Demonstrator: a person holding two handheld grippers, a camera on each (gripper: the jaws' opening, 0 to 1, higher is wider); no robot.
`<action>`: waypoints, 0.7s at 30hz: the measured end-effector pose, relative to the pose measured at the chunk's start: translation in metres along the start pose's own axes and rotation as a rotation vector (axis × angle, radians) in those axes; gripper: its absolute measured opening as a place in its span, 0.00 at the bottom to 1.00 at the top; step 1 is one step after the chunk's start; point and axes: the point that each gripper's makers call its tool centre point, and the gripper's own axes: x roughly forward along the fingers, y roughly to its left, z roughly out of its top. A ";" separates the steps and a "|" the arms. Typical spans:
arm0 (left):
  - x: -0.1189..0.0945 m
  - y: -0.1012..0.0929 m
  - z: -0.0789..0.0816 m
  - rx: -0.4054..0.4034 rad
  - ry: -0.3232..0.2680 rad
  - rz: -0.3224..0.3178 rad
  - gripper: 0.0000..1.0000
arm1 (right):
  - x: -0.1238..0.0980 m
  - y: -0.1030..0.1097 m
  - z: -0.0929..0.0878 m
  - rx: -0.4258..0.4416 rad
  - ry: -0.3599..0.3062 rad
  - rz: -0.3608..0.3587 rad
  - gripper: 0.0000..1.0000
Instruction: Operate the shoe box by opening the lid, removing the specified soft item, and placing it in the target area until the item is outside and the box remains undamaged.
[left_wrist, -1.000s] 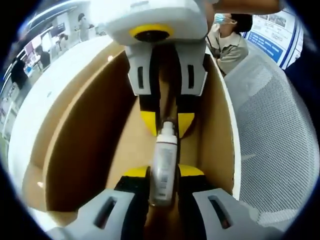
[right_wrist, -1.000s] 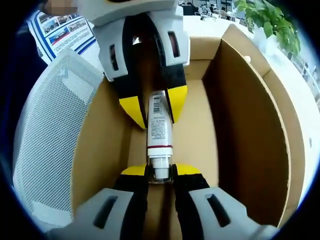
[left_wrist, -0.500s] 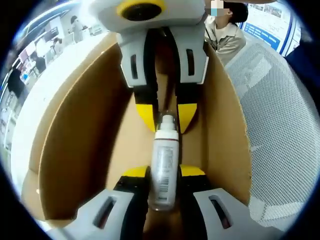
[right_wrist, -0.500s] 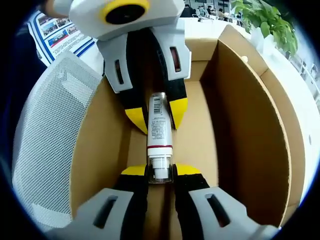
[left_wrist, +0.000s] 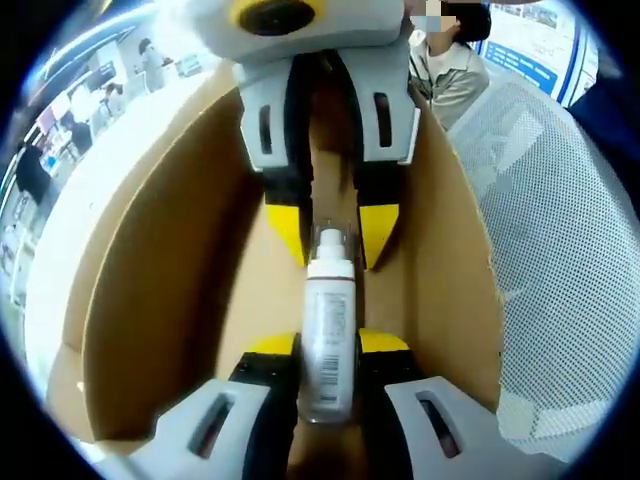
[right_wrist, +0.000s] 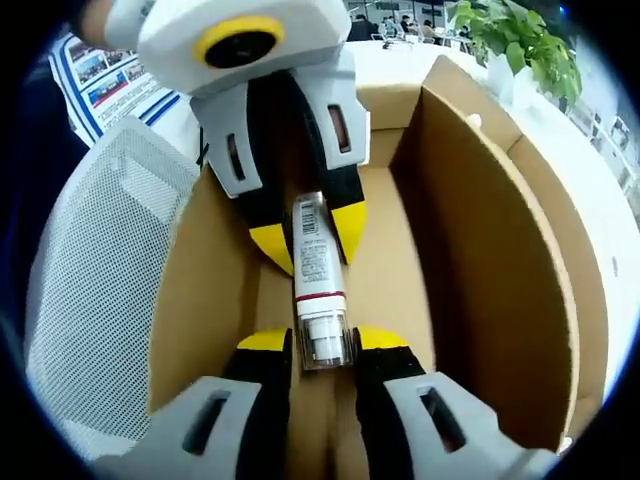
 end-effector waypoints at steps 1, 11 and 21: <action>-0.003 0.000 0.003 0.004 -0.018 0.002 0.18 | -0.003 -0.001 0.001 0.004 -0.007 -0.005 0.22; -0.037 0.003 0.029 -0.037 -0.192 -0.019 0.18 | -0.059 0.001 0.046 0.002 -0.232 -0.056 0.20; -0.088 -0.002 0.064 -0.027 -0.328 -0.075 0.18 | -0.105 0.015 0.073 0.003 -0.316 -0.038 0.19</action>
